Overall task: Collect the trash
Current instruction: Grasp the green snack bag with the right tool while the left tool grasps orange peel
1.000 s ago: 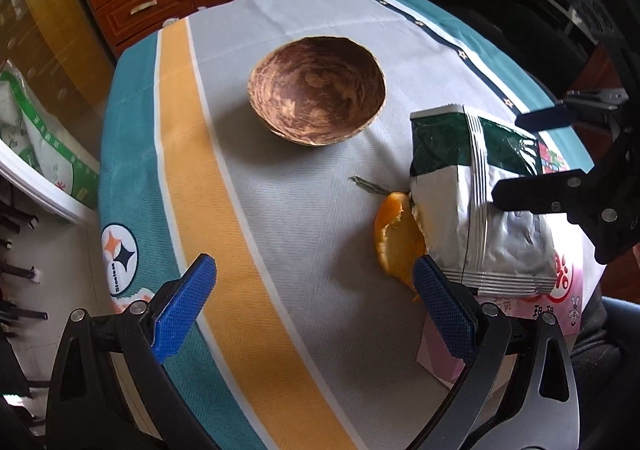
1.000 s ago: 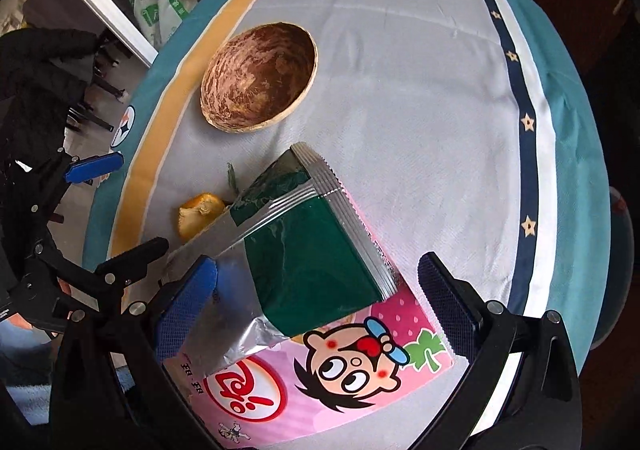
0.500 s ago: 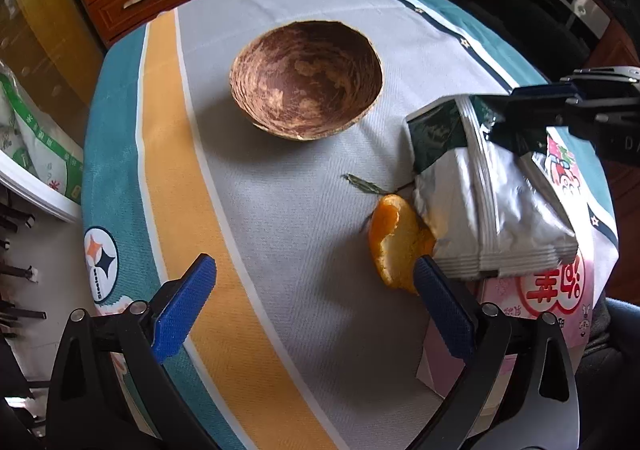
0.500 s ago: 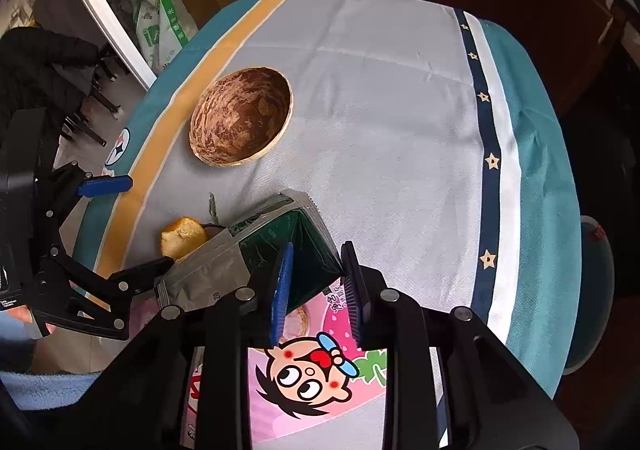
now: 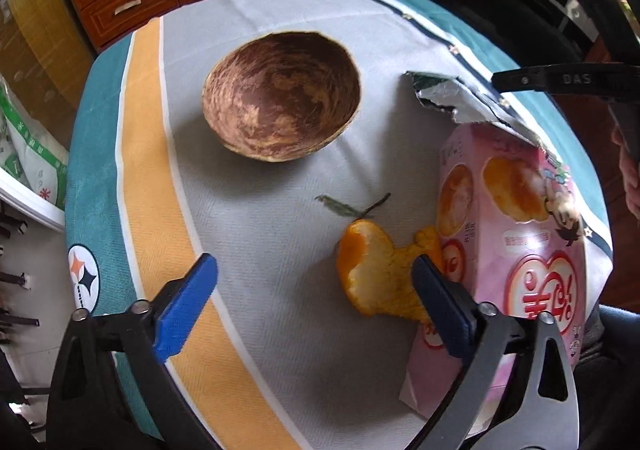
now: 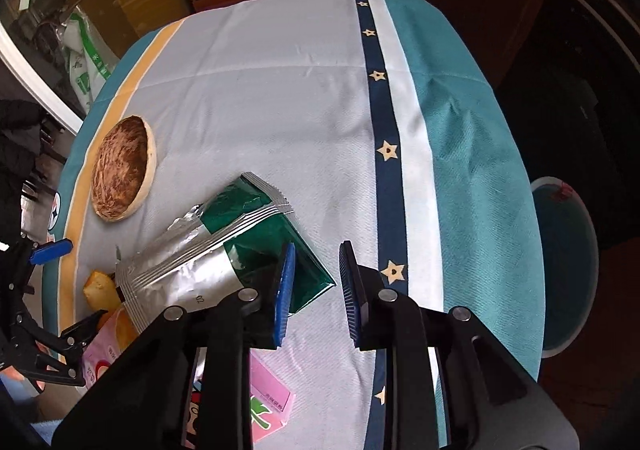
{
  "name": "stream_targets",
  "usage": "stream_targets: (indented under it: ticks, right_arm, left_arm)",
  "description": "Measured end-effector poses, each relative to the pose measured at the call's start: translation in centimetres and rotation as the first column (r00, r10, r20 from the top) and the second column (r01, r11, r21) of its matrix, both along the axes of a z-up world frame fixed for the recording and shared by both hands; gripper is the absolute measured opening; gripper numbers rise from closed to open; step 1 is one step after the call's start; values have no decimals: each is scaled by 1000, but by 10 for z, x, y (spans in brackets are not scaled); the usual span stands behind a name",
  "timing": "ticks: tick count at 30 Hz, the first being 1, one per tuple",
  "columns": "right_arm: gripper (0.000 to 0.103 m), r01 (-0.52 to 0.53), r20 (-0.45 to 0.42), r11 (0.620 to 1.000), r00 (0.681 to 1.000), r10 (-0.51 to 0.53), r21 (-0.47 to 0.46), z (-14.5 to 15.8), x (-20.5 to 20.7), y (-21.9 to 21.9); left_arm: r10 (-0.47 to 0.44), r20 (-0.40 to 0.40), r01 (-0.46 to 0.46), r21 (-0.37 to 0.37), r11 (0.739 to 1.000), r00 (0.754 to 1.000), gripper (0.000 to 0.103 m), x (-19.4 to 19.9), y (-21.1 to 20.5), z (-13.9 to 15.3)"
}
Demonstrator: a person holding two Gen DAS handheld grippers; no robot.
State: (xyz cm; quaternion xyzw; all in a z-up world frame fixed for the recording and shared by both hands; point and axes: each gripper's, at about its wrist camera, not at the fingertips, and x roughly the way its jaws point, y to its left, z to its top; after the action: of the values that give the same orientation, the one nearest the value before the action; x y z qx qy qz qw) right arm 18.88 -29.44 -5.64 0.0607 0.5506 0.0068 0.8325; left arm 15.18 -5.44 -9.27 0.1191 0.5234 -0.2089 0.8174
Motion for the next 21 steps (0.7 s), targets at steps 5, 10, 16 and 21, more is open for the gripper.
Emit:
stream_targets:
  ticks: [5,10,16,21]
  right_arm:
    - [68,4,-9,998,1000,-3,66,1,-2,0]
    - [84,4,-79,987,997,9,158,1,0,8]
    - [89,46,-175,975,985,-7,217,-12,7,21]
    - [90,26,-195,977,981,17,213,-19,24,44]
  left_arm:
    - [-46,-28,45,-48,998,999,16,-2,-11,-2]
    - [-6,33,7,-45,999,999,12,8,-4,8]
    - [92,3,-91,-97,991,996,12,30,32,9]
    - [81,-30,-84,-123,989,996,17,24,41,4]
